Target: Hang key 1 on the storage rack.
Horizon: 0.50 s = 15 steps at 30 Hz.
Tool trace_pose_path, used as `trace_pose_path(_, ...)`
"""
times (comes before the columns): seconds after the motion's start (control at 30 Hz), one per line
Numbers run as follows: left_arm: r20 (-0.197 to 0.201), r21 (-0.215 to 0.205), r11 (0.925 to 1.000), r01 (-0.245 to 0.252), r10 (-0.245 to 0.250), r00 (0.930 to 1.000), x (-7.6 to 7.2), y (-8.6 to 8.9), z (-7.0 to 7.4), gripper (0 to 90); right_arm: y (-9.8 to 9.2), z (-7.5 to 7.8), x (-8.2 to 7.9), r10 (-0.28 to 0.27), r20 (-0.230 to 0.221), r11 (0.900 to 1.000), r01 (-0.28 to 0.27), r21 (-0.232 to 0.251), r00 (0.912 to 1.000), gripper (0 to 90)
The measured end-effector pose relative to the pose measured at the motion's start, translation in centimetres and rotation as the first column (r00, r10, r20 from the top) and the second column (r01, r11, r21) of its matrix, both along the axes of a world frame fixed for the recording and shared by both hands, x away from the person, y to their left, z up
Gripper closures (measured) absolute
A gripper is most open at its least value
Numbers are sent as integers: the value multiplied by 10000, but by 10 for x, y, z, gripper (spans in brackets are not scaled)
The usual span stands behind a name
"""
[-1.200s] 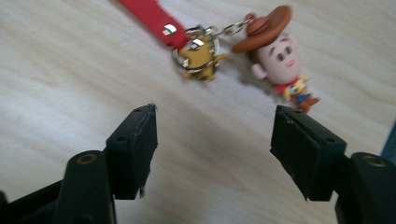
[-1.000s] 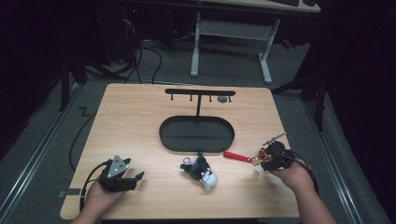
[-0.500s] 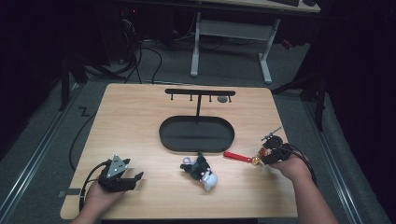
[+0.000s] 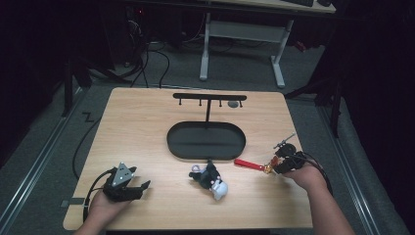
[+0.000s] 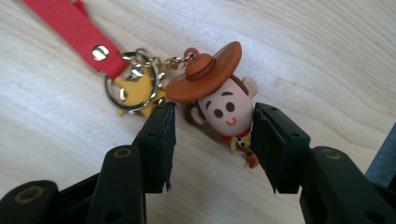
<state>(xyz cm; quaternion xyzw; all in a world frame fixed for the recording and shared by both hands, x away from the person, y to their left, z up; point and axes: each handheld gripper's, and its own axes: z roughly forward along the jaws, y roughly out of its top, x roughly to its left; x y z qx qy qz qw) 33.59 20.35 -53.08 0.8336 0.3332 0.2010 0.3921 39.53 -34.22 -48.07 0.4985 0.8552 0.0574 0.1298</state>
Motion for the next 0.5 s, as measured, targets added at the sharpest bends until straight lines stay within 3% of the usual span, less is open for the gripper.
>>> trace_pose_path(0.3,-8,27,10000,40,-40,10000,-1,-1,0,266,0,-3,3,-53,81,10000,54,-62,10000,432)
trace_pose_path(0.5,-39,26,10000,1,-1,10000,0,1,0,267,0,-8,8,21,90,10000,-21,-58,10000,434)
